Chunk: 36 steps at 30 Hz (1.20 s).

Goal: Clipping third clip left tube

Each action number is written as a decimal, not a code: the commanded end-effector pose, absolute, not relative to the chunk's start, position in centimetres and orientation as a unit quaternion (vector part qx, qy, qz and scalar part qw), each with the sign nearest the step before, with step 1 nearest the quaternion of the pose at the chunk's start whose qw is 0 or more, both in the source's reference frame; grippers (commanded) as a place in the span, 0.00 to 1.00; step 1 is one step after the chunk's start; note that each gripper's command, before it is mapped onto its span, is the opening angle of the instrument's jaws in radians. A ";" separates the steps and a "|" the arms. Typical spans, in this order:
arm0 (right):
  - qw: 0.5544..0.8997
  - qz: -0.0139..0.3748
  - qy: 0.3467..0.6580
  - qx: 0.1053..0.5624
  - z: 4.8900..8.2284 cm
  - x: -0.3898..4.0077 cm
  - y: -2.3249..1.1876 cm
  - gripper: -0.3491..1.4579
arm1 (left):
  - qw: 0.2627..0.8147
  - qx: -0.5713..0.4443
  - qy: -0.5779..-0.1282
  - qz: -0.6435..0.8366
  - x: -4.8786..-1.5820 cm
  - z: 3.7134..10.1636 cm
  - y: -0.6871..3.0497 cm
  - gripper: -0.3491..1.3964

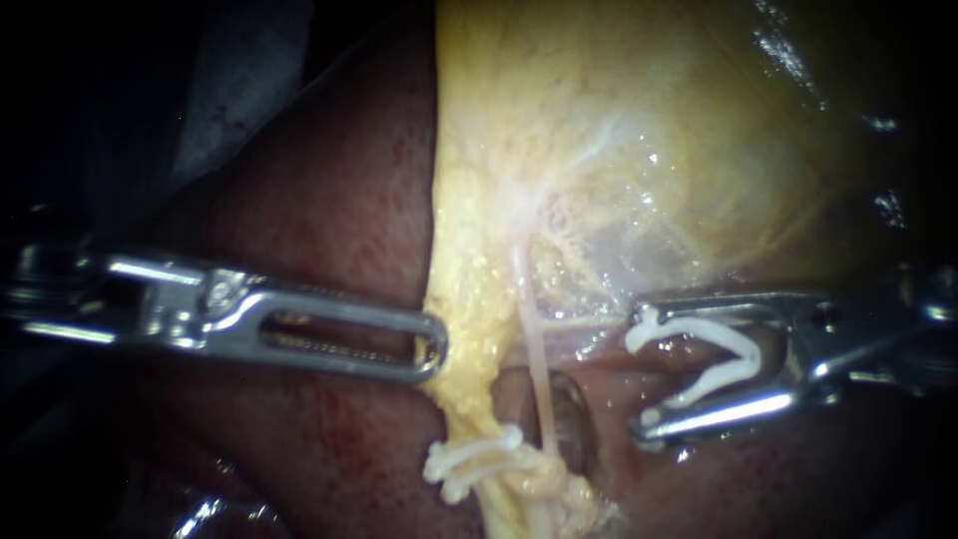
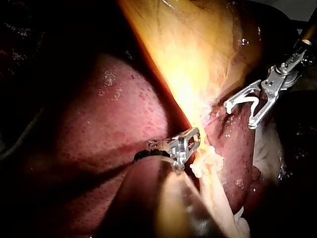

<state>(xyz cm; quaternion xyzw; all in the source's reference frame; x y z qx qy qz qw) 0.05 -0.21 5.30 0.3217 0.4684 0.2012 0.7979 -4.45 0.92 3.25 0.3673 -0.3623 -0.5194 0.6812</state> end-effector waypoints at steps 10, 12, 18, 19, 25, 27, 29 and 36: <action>0.792 0.207 0.460 0.344 5.57 0.32 -0.47 0.51 | 0.680 0.367 -0.362 -0.521 -4.46 3.16 0.88 0.00; 0.791 0.205 0.458 0.349 5.61 0.37 -0.51 0.51 | 0.680 0.367 -0.362 -0.521 -4.46 3.15 0.88 0.00; 0.791 0.203 0.457 0.351 5.70 0.50 -0.55 0.51 | 0.680 0.367 -0.362 -0.521 -4.46 3.14 0.88 0.00; 0.791 0.206 0.456 0.352 5.71 0.51 -0.55 0.51 | 0.680 0.367 -0.362 -0.521 -4.46 3.14 0.88 0.00; 0.791 0.208 0.456 0.351 5.82 0.58 -0.53 0.51 | 0.680 0.368 -0.361 -0.522 -4.47 3.11 0.88 0.00; 0.791 0.208 0.456 0.351 5.85 0.60 -0.54 0.51 | 0.680 0.367 -0.361 -0.522 -4.47 3.11 0.87 0.00; 0.791 0.207 0.455 0.351 5.87 0.62 -0.54 0.51 | 0.680 0.367 -0.361 -0.522 -4.47 3.11 0.87 0.00; 0.790 0.203 0.454 0.359 5.94 0.78 -0.59 0.51 | 0.680 0.367 -0.361 -0.522 -4.47 3.11 0.88 0.00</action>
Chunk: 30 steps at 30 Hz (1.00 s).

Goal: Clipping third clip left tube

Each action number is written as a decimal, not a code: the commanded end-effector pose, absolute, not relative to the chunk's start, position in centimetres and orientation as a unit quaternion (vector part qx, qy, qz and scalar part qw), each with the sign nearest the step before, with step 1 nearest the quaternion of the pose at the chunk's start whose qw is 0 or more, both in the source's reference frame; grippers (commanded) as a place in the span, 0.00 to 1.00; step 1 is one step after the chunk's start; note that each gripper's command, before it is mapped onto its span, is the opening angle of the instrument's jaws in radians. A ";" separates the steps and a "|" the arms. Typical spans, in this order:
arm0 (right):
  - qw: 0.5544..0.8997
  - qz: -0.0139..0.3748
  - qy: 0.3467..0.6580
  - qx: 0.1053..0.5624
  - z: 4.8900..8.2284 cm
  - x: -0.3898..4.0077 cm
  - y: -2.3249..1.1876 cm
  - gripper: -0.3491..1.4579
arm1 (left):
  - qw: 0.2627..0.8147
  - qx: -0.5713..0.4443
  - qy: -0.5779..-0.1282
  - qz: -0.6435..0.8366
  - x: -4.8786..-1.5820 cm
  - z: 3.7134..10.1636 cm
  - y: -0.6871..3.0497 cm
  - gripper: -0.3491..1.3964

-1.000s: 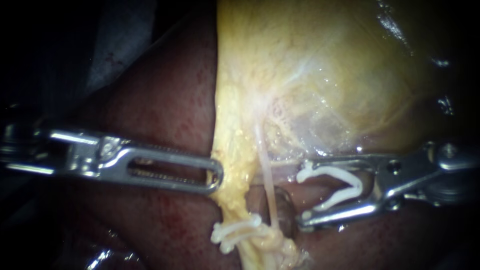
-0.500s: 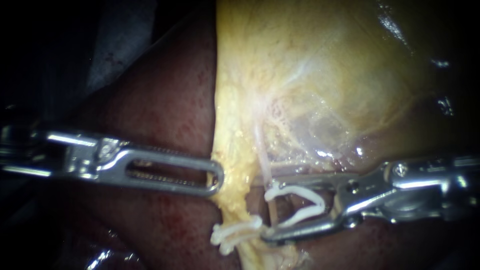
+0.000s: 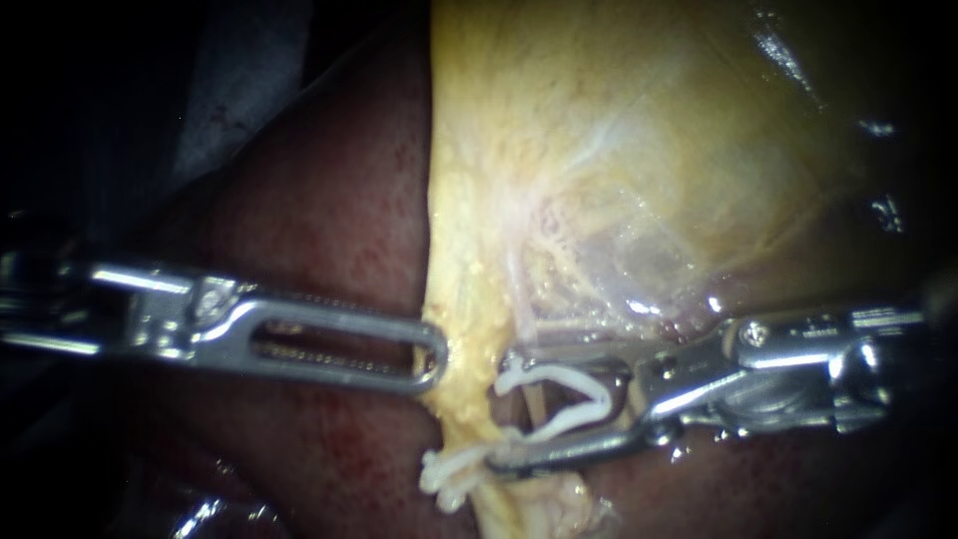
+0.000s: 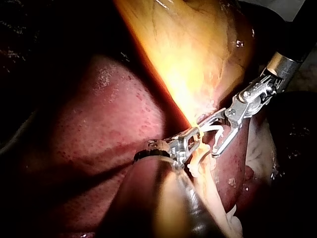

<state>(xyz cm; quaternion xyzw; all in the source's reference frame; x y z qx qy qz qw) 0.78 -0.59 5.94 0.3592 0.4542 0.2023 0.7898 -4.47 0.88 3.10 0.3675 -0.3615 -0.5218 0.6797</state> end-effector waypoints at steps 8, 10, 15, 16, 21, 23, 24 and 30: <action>0.788 0.190 0.450 0.375 5.97 0.98 -0.64 0.50 | 0.680 0.367 -0.361 -0.522 -4.48 3.10 0.87 0.00; 0.788 0.189 0.450 0.375 5.97 1.01 -0.64 0.50 | 0.680 0.367 -0.361 -0.522 -4.49 3.10 0.87 0.00; 0.788 0.191 0.450 0.374 5.98 1.09 -0.63 0.50 | 0.679 0.367 -0.361 -0.523 -4.50 3.10 0.87 0.00; 0.788 0.191 0.450 0.374 5.98 1.10 -0.63 0.50 | 0.679 0.367 -0.361 -0.523 -4.50 3.10 0.87 0.00; 0.788 0.196 0.449 0.374 5.98 1.19 -0.63 0.50 | 0.679 0.367 -0.361 -0.523 -4.51 3.10 0.87 0.00; 0.788 0.197 0.449 0.373 5.98 1.22 -0.63 0.50 | 0.679 0.367 -0.361 -0.523 -4.51 3.10 0.87 0.00; 0.788 0.197 0.449 0.373 5.98 1.24 -0.63 0.50 | 0.679 0.367 -0.361 -0.523 -4.51 3.10 0.87 0.00; 0.787 0.200 0.448 0.374 5.97 1.28 -0.64 0.50 | 0.679 0.366 -0.361 -0.523 -4.52 3.11 0.87 0.00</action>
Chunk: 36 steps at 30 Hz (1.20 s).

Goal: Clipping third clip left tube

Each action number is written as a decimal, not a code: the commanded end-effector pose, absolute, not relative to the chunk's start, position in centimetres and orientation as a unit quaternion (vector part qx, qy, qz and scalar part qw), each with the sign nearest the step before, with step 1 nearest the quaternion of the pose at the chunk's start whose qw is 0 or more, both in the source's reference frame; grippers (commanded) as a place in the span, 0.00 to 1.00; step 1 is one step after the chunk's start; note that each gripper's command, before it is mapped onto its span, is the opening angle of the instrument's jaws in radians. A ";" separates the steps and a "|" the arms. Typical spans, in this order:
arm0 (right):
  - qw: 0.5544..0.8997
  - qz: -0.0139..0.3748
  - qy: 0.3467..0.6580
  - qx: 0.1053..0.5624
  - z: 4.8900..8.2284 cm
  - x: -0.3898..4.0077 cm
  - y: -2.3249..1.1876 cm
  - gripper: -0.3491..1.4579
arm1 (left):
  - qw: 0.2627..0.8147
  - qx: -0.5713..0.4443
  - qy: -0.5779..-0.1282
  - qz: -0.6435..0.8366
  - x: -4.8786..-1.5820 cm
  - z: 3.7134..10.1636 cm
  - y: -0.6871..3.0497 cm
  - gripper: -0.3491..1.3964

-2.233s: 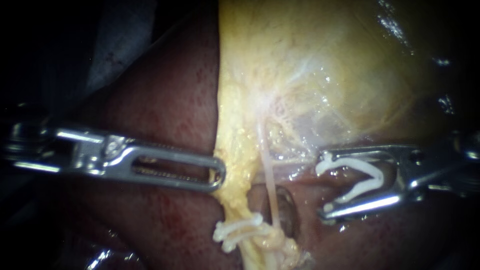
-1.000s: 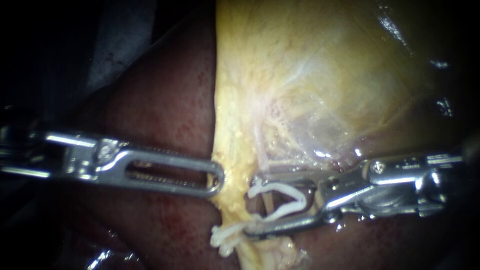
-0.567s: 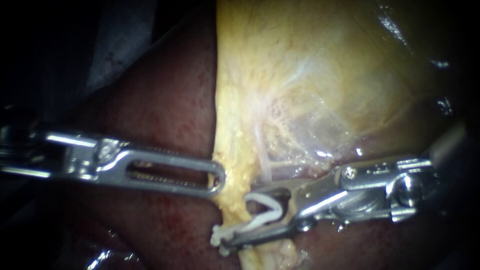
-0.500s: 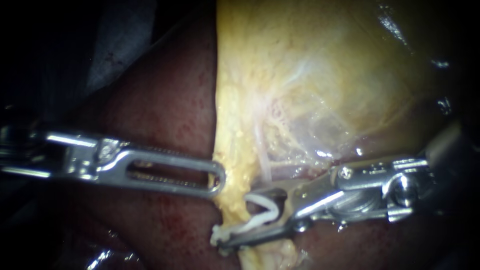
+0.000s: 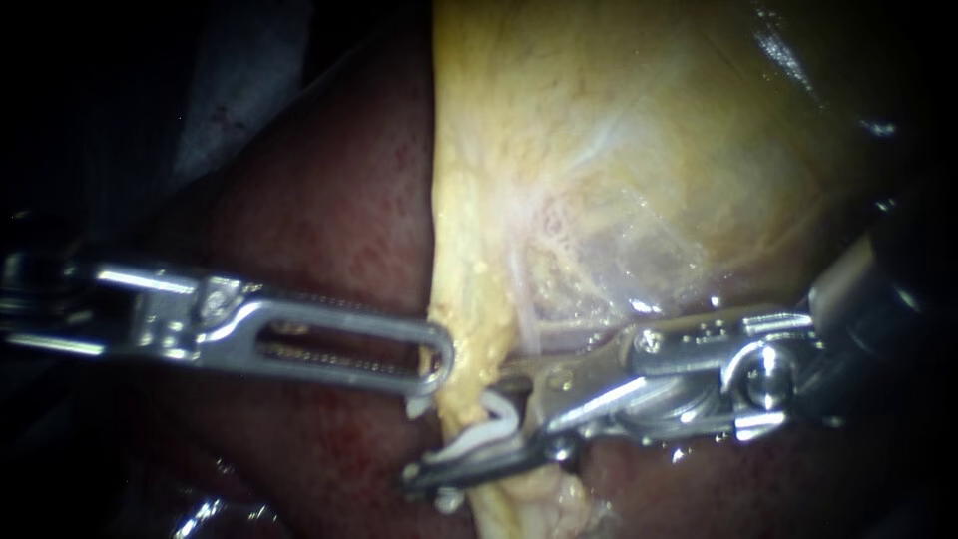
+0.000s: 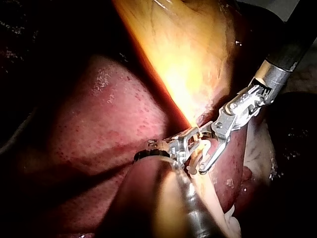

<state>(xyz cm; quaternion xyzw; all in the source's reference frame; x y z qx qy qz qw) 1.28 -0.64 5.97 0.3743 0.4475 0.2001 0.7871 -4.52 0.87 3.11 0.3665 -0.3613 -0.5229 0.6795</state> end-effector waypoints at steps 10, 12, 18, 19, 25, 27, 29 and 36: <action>0.786 0.201 0.447 0.376 5.94 1.28 -0.58 0.49 | 0.680 0.366 -0.361 -0.523 -4.52 3.11 0.87 0.00; 0.786 0.202 0.447 0.376 5.92 1.28 -0.55 0.49 | 0.680 0.366 -0.361 -0.523 -4.52 3.11 0.87 0.00; 0.784 0.203 0.447 0.379 5.85 1.27 -0.48 0.48 | 0.680 0.366 -0.362 -0.523 -4.52 3.13 0.87 0.00; 0.784 0.203 0.447 0.379 5.85 1.27 -0.48 0.48 | 0.680 0.366 -0.362 -0.523 -4.52 3.13 0.87 0.00; 0.784 0.204 0.447 0.379 5.85 1.28 -0.47 0.48 | 0.680 0.366 -0.362 -0.523 -4.52 3.14 0.87 0.00; 0.785 0.204 0.447 0.378 5.86 1.28 -0.46 0.48 | 0.680 0.366 -0.362 -0.523 -4.52 3.13 0.87 0.00; 0.784 0.207 0.446 0.379 5.86 1.27 -0.45 0.46 | 0.680 0.366 -0.362 -0.523 -4.52 3.13 0.87 0.00; 0.770 0.247 0.430 0.402 5.84 1.23 -0.40 0.12 | 0.680 0.366 -0.362 -0.523 -4.52 3.13 0.87 0.00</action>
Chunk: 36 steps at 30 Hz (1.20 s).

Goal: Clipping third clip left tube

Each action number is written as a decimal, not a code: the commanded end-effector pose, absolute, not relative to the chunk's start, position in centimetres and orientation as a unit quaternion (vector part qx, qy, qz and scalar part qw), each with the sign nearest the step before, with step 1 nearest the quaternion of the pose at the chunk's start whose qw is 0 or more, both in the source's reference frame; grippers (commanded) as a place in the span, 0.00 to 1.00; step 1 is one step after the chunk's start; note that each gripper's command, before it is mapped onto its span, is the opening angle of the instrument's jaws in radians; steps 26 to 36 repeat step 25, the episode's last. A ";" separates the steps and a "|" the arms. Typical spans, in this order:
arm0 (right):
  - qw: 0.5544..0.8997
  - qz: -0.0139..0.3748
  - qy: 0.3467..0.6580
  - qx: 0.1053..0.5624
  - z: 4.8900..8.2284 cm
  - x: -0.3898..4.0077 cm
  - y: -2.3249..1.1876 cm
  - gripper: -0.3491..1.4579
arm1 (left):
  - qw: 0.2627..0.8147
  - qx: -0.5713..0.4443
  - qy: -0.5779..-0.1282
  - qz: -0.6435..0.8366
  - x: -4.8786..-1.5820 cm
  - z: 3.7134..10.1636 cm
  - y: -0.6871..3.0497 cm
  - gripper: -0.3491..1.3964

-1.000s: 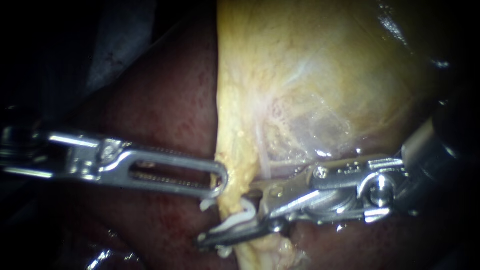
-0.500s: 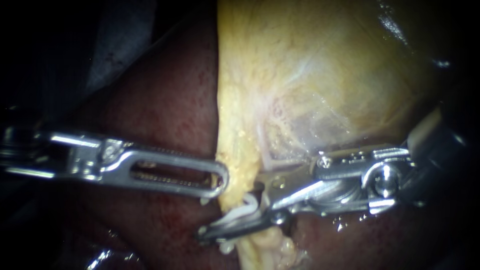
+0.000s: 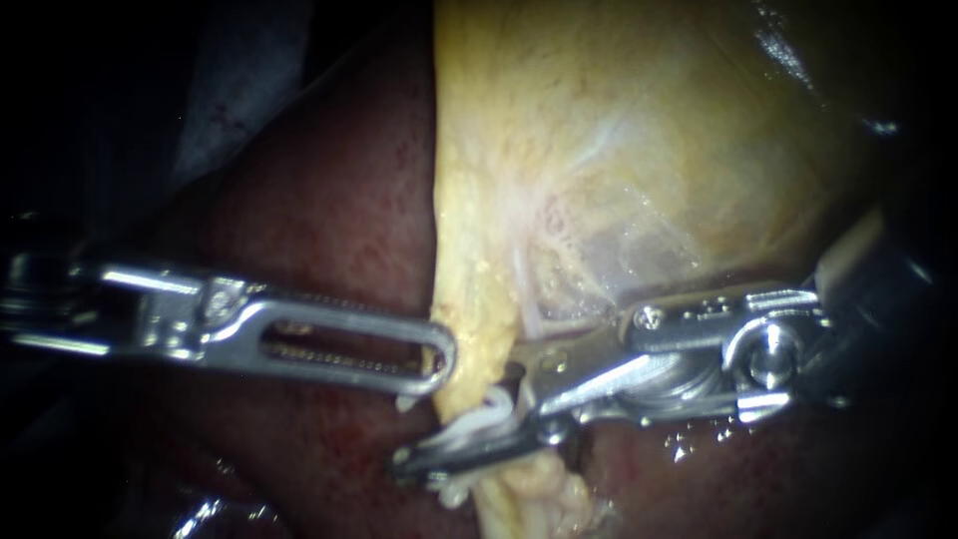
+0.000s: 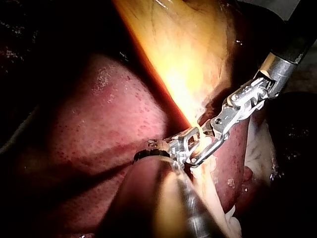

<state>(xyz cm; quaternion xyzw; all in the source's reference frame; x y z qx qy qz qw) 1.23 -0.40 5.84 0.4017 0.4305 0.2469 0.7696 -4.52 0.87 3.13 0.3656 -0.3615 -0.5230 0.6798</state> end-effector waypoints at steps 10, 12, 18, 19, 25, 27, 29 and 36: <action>0.769 0.249 0.429 0.404 5.89 1.19 -0.33 0.04 | 0.680 0.366 -0.362 -0.523 -4.53 3.13 0.87 0.00; 0.769 0.248 0.429 0.404 5.89 1.19 -0.33 0.04 | 0.680 0.366 -0.362 -0.523 -4.53 3.13 0.87 0.00; 0.769 0.248 0.429 0.404 5.89 1.19 -0.34 0.04 | 0.680 0.366 -0.361 -0.523 -4.53 3.14 0.87 0.00; 0.769 0.248 0.429 0.404 5.89 1.19 -0.34 0.04 | 0.680 0.366 -0.361 -0.523 -4.53 3.14 0.87 0.00; 0.769 0.248 0.429 0.404 5.90 1.19 -0.34 0.05 | 0.680 0.366 -0.362 -0.523 -4.53 3.14 0.88 0.00; 0.769 0.248 0.429 0.404 5.90 1.19 -0.34 0.05 | 0.680 0.366 -0.362 -0.523 -4.53 3.14 0.88 0.00; 0.769 0.248 0.429 0.404 5.90 1.19 -0.34 0.05 | 0.680 0.366 -0.362 -0.523 -4.53 3.14 0.88 0.00; 0.769 0.248 0.429 0.404 5.90 1.19 -0.34 0.05 | 0.680 0.366 -0.362 -0.523 -4.53 3.14 0.88 0.00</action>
